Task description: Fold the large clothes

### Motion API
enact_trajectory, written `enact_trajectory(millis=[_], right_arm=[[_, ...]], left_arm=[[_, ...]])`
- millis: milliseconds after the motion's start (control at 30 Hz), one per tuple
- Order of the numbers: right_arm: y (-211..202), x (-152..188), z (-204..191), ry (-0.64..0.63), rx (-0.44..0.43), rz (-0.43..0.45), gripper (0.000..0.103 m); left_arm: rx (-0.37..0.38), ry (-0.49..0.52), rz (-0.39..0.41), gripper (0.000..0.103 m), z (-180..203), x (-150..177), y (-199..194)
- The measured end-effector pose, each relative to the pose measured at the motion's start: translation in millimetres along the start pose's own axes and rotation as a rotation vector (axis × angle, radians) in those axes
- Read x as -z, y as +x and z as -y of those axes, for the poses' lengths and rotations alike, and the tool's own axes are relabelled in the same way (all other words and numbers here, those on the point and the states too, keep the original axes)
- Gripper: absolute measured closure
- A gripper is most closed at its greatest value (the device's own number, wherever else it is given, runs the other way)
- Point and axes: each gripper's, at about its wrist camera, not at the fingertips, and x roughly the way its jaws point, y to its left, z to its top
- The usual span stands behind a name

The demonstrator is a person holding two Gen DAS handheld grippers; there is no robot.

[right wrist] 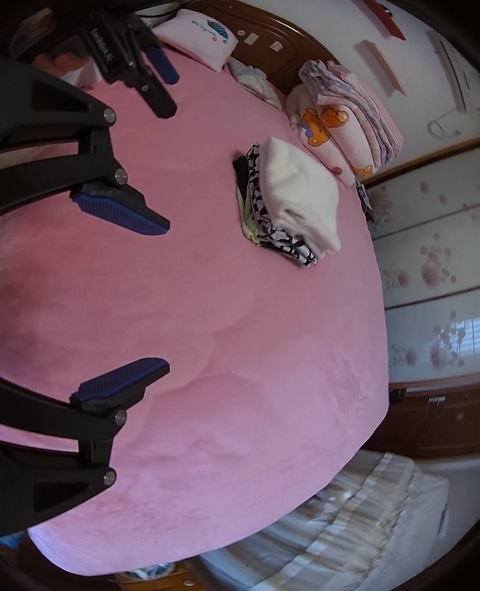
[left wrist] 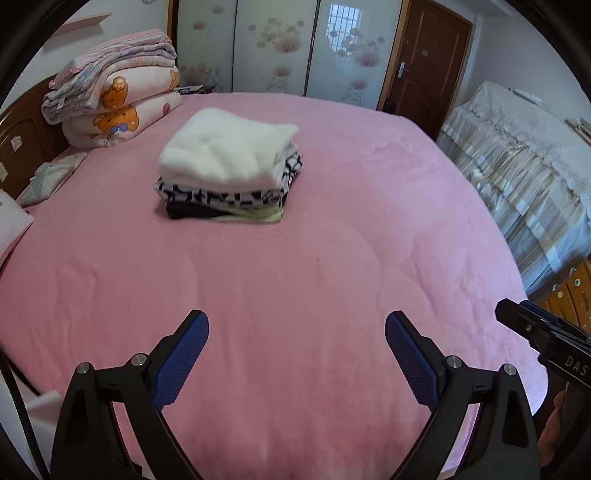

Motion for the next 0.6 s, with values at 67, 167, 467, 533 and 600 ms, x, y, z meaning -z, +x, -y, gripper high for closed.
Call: enact_trajectory(millis=[67, 167, 467, 533, 600], right_arm=[[-2, 16, 6, 0.024, 0.008, 0.003, 0.034], [-4, 37, 11, 0.039, 0.032, 0.004, 0.034], [-14, 62, 2, -0.009, 0.041, 0.02, 0.033], [-17, 64, -1, -0.02, 0.036, 0.032, 0.033], [-17, 67, -4, -0.031, 0.041, 0.034, 0.033]], left_arm=[[-0.017, 0.012, -0.007, 0.007, 7, 10, 0], [-0.06, 0.034, -0.014, 0.007, 17, 25, -4], [-0.036, 0.059, -0.019, 0.007, 35, 41, -14], [-0.027, 0.064, -0.029, 0.007, 39, 43, -14], [-0.03, 0.071, -0.031, 0.007, 43, 43, -14]])
